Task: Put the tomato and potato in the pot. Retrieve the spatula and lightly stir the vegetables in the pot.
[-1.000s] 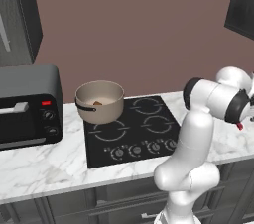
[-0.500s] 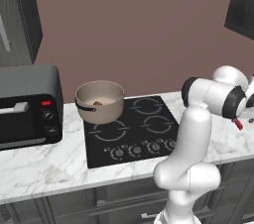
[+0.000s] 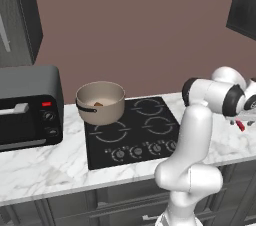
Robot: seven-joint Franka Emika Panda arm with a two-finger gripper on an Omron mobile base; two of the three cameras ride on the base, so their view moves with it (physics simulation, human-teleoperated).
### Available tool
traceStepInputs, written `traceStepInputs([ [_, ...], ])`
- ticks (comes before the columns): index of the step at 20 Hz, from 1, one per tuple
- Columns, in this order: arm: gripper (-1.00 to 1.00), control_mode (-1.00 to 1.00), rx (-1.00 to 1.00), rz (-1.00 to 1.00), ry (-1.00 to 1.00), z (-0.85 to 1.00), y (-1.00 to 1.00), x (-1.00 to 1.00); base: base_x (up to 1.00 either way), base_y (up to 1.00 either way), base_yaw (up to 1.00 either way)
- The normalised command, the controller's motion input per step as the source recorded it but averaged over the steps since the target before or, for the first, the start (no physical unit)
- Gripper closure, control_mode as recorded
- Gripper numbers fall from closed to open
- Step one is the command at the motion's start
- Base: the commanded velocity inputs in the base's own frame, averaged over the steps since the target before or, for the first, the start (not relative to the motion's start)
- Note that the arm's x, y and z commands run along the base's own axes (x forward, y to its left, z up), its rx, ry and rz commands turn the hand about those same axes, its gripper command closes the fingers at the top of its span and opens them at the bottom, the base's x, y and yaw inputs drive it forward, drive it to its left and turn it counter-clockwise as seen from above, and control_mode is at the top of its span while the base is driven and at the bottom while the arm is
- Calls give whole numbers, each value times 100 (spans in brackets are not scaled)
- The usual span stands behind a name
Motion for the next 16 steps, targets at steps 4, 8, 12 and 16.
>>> traceStepInputs([
  [4,-100,-100,0,0,0,-19,-20,10,0,0,0],
  [8,-100,-100,0,0,0,-24,-21,7,0,0,0],
  [12,-100,-100,0,0,0,-27,-11,4,0,0,0],
  [16,100,-100,3,1,0,-56,2,0,0,0,0],
])
